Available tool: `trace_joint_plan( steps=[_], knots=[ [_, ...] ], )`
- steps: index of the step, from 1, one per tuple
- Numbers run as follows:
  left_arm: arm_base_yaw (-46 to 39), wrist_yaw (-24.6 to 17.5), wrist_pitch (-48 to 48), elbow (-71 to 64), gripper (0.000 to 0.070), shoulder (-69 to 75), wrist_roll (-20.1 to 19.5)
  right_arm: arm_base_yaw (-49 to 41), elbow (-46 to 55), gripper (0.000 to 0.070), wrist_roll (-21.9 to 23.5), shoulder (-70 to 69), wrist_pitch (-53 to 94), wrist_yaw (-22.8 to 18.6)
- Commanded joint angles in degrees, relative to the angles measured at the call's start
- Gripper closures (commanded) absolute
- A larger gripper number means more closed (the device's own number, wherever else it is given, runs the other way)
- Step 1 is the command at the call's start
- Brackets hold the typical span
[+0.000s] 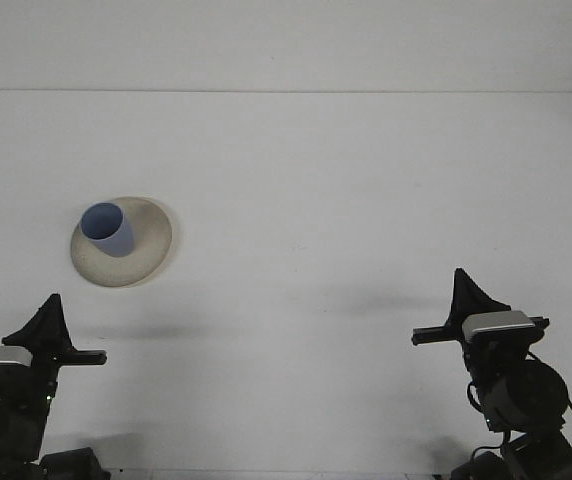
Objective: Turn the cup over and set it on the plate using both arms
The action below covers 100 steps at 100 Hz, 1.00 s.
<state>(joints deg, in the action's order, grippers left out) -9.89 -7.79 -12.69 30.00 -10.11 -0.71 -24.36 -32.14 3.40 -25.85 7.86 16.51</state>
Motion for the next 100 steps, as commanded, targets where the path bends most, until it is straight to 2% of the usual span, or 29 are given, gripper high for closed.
trace_joint_plan(
  steps=[1, 15, 23, 30, 58, 74, 100],
  knots=[
    [-0.15, -0.11, 0.74, 0.33, 0.0686, 0.17, 0.11, -0.26, -0.04, 0.0700, -0.31, -0.02, -0.63, 0.00],
    [1.62, -0.04, 1.90, -1.03, 0.0686, 1.25, -0.17, -0.26, -0.04, 0.0700, -0.31, -0.02, -0.63, 0.00],
    [4.61, 3.30, 2.86, -3.74, 0.0686, 2.14, -3.21, -0.26, -0.04, 0.0700, -0.31, -0.02, -0.59, -0.02],
    [6.71, 5.42, 5.55, -7.34, 0.0686, 2.95, -2.82, -0.26, -0.04, 0.0700, -0.31, -0.02, -0.66, -0.02],
    [9.33, 5.51, 18.99, -23.43, 0.0686, 9.90, -1.66, -0.26, -0.07, 0.0700, -0.31, -0.02, -1.11, 0.00],
    [9.64, 5.51, 22.73, -28.17, 0.0686, 9.92, 0.55, -0.26, -0.07, 0.0700, -0.31, -0.02, -1.88, 0.00],
    [9.68, 5.44, 25.31, -29.20, 0.0686, 9.92, 0.57, -0.26, -0.09, 0.0700, -0.31, -0.02, -1.86, 0.00]
  ],
)
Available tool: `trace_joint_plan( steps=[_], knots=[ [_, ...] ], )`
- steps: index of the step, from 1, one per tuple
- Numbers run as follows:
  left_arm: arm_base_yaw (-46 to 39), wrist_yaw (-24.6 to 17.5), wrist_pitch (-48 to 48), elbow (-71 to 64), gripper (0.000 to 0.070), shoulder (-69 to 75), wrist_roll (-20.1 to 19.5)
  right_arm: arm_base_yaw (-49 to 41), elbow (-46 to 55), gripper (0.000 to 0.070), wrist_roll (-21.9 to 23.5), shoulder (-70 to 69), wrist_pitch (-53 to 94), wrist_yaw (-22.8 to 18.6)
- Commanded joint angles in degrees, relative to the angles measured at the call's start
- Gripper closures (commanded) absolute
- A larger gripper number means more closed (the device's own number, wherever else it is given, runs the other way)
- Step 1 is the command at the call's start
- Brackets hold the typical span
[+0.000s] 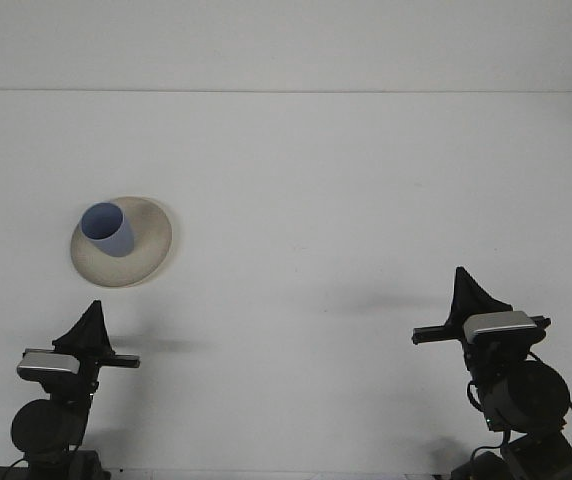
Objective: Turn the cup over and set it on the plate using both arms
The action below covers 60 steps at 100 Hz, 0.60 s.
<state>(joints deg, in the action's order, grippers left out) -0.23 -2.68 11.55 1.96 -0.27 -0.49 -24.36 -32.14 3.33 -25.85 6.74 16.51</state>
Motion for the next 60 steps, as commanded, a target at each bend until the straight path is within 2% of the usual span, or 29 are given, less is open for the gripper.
trace_joint_plan(
  steps=[1, 60],
  knots=[
    [0.02, 0.33, 1.03, -1.16, 0.0686, 0.09, 0.33, -0.26, -0.09, 0.0700, -0.24, -0.02, -0.74, 0.00],
    [0.02, 0.33, 0.50, -1.16, 0.0686, 0.09, 0.33, -0.26, -0.09, 0.0700, -0.24, -0.02, -0.74, 0.00]
  ],
)
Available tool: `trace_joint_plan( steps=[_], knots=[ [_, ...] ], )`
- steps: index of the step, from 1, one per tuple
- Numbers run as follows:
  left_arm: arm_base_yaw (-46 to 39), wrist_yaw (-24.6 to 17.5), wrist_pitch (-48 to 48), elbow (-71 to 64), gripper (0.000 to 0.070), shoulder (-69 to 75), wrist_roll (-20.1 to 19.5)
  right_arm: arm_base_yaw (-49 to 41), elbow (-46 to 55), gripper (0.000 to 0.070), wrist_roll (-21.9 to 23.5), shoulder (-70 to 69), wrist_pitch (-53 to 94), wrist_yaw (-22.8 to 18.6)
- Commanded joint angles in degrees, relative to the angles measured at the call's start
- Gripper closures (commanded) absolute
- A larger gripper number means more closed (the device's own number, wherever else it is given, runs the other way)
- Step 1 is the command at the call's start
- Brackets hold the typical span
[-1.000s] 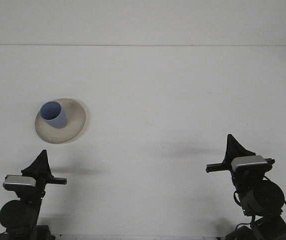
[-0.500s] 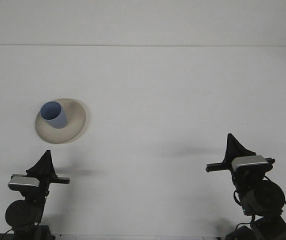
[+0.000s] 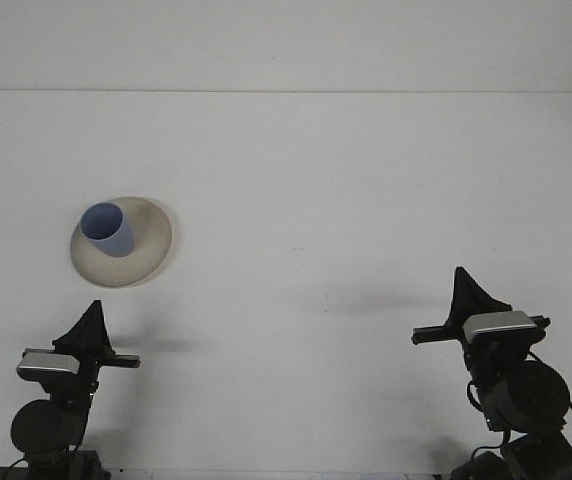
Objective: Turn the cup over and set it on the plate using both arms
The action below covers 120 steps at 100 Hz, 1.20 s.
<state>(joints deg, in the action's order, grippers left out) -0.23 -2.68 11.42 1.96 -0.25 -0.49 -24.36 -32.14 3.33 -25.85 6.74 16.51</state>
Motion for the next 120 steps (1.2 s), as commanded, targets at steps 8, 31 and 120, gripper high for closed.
trace_joint_plan(
  steps=[8, 31, 120],
  knots=[
    [0.02, 0.33, 0.63, -1.16, 0.0686, 0.07, 0.33, -0.26, -0.09, 0.0700, -0.26, -0.02, -0.74, -0.02],
    [0.02, 0.33, 0.63, -1.16, 0.0686, 0.07, 0.33, 0.28, -0.07, 0.0700, -5.44, 0.02, -0.57, 0.39],
    [0.02, 0.33, 0.63, -1.16, 0.0686, 0.07, 0.33, 26.21, 31.43, 0.0700, -19.69, 25.79, -7.96, -20.02]
  ],
)
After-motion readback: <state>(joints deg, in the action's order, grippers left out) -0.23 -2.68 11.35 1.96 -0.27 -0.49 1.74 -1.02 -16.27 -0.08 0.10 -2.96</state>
